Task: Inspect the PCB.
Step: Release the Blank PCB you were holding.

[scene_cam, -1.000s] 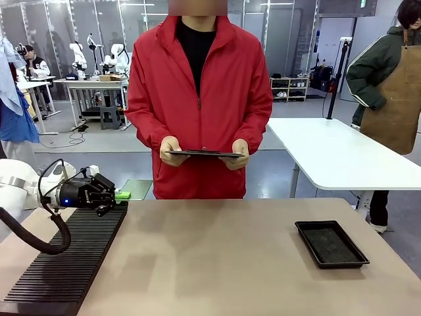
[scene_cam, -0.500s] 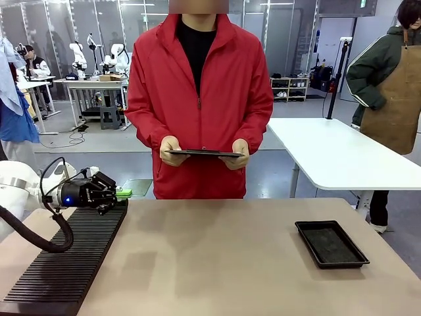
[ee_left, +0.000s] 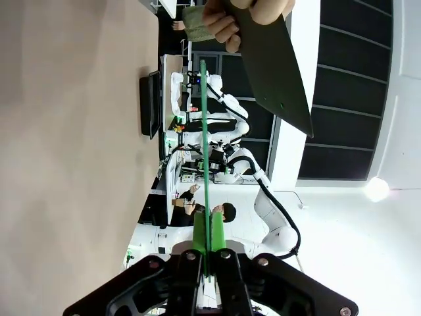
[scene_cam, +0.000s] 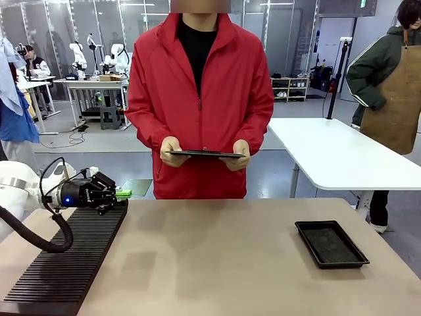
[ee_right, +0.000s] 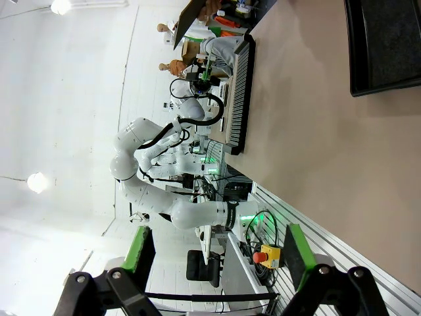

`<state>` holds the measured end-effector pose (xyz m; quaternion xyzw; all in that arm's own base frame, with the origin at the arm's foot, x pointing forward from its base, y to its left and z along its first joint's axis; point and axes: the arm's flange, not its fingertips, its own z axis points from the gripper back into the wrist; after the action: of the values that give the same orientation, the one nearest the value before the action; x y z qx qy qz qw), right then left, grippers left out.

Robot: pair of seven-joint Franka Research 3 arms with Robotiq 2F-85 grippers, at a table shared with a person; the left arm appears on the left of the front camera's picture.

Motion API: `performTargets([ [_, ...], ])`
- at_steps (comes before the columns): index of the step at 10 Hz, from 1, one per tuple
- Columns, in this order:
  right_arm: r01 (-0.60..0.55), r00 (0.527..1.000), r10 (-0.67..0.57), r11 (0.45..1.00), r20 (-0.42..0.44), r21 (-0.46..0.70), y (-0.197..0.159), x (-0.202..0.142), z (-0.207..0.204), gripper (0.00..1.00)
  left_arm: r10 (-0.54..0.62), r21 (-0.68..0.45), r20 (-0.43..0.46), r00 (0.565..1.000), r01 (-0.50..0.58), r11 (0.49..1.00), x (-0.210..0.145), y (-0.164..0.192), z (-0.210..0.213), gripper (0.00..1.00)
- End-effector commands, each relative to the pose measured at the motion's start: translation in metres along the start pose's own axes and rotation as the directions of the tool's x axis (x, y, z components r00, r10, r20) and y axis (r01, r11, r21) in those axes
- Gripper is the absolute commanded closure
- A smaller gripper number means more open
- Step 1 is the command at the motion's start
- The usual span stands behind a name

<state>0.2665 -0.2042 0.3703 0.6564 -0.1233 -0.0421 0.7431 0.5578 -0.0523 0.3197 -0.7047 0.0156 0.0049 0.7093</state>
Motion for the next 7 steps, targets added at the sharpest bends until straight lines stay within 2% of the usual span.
performTargets([
  [1, -0.004, 1.0, 0.004, 1.0, -0.003, 0.004, 0.0005, -0.0029, 0.0005, 0.0, 0.0, 0.005, -0.008, 1.0, 0.0, 1.0, -0.001, 0.0005, -0.0009, 0.97],
  [7, -0.004, 1.0, 0.004, 1.0, -0.003, 0.004, 0.0005, -0.0029, 0.0005, 0.0, 0.0, 0.005, -0.008, 1.0, 0.0, 1.0, -0.001, 0.0005, -0.0009, 0.97],
])
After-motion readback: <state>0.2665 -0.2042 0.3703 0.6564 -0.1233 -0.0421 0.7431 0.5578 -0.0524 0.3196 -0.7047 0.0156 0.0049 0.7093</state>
